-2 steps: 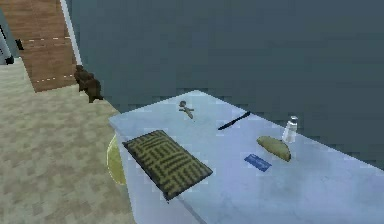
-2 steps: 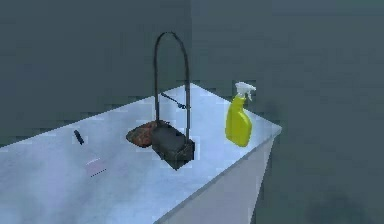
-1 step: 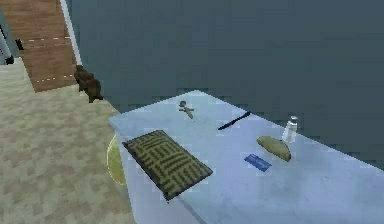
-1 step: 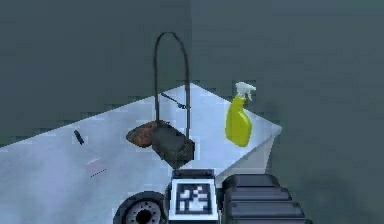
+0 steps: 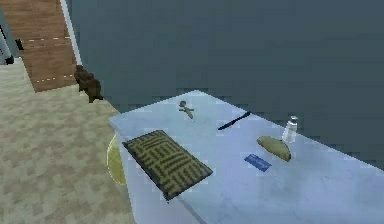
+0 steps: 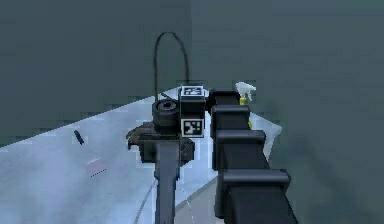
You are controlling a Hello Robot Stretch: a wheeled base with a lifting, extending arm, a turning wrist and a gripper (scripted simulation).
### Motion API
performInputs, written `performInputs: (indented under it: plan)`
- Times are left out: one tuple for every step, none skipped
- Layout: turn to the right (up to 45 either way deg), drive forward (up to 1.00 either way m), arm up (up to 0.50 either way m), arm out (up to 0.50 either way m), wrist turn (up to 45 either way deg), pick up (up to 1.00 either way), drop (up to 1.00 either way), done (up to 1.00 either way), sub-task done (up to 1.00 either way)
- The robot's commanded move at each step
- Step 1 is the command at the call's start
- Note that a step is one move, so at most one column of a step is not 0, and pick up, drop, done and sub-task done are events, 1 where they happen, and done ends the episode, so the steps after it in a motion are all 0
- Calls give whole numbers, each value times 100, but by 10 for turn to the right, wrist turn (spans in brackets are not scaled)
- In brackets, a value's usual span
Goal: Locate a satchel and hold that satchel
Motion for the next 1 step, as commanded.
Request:
performInputs:
  plan:
    - [0,0,0,0,450,0,0,0,0]
